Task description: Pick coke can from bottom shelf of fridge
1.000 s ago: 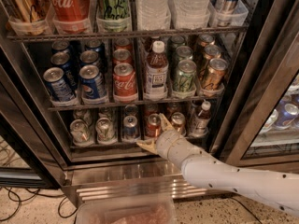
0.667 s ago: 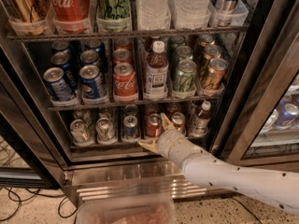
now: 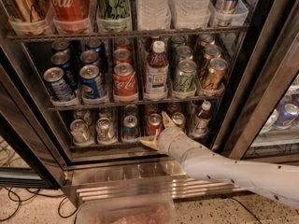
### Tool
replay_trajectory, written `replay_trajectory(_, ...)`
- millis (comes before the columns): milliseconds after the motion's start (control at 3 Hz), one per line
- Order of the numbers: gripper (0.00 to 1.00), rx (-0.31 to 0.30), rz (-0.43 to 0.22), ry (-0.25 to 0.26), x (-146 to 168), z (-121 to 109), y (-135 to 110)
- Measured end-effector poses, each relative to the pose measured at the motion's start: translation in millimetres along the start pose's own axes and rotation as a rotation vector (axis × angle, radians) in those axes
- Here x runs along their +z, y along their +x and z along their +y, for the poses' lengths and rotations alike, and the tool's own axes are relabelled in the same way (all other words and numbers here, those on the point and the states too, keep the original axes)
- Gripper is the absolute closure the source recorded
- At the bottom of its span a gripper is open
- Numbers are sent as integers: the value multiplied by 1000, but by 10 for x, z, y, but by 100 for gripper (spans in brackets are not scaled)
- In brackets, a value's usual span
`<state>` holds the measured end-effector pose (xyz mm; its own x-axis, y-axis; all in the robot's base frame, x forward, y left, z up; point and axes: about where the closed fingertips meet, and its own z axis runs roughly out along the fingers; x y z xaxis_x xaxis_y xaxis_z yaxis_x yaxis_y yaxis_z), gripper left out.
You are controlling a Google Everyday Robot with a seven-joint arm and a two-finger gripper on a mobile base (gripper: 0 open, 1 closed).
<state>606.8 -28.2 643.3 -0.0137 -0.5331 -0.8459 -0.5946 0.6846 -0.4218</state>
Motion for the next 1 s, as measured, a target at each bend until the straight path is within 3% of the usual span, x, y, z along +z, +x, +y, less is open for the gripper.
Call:
replay_trajectory(333,23,-12,33,-32,175,-26,68)
replay_trajectory(1000,22,3,61,-27,245,-80,223)
